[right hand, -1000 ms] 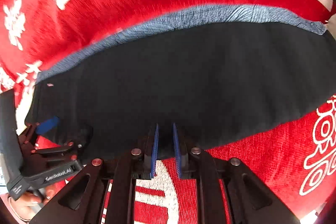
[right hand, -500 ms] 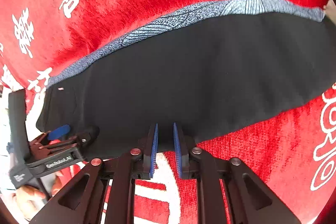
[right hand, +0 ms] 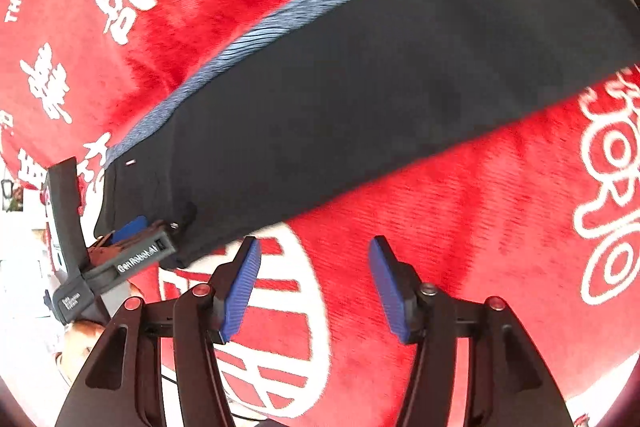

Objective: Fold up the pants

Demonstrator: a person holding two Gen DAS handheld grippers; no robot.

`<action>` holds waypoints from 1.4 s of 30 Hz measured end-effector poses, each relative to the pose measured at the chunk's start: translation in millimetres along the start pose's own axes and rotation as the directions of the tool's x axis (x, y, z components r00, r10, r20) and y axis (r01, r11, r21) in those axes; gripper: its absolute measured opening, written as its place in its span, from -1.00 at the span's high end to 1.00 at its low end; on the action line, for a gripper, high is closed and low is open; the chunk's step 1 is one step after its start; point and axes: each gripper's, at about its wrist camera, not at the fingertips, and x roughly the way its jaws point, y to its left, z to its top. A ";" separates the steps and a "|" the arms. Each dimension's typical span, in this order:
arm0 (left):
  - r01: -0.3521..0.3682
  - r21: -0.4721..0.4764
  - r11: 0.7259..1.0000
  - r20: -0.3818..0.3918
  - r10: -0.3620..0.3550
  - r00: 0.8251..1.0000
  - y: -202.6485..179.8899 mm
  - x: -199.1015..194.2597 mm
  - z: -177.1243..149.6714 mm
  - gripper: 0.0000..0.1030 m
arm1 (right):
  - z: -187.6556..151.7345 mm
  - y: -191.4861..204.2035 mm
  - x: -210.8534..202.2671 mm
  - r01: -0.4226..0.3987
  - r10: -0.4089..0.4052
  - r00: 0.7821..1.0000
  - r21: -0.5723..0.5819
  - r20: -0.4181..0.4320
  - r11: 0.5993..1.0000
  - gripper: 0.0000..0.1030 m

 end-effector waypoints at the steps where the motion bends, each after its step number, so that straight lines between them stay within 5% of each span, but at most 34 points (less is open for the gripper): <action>1: -0.007 0.005 1.000 -0.003 0.007 1.000 -3.7 -0.7 3.8 -1.00 | -0.6 -3.3 -0.7 0.002 -0.002 1.000 0.004 -0.003 1.000 -0.17; 8: -0.003 0.046 0.999 -0.033 0.005 0.999 -18.5 -21.7 13.7 -1.00 | -7.6 -37.7 -20.4 0.015 -0.017 0.999 0.077 0.033 0.997 -0.17; 15: 0.065 0.156 0.986 0.034 -0.071 0.997 -96.3 -54.4 31.5 -1.00 | -3.9 -73.7 -40.7 0.016 -0.029 0.997 0.162 0.075 0.987 -0.17; 23: 0.052 0.088 0.995 0.062 -0.058 0.996 -147.8 -43.2 74.7 -1.00 | 9.8 -113.2 -68.3 0.046 -0.074 0.989 0.207 0.128 0.977 -0.17; 28: 0.034 -0.006 0.999 0.064 -0.033 0.997 -155.8 -26.5 97.8 -1.00 | 51.1 -122.7 -79.4 0.031 -0.063 0.978 0.162 0.198 0.986 0.13; 32: -0.025 -0.004 1.000 0.040 0.025 0.999 -166.5 -7.8 100.0 -1.00 | 94.8 -113.5 -65.4 0.009 -0.030 0.977 0.100 0.211 0.995 0.14; 38: 0.007 -0.056 0.998 0.060 -0.004 0.998 -161.2 0.6 86.5 -1.00 | 156.2 -80.3 -12.3 0.005 0.002 0.982 -0.037 0.190 0.999 0.14; 42: -0.008 -0.043 0.999 0.086 0.012 0.996 -164.1 -2.3 80.0 -1.00 | 177.2 -88.7 -4.1 0.037 -0.024 0.974 -0.056 0.223 0.998 0.47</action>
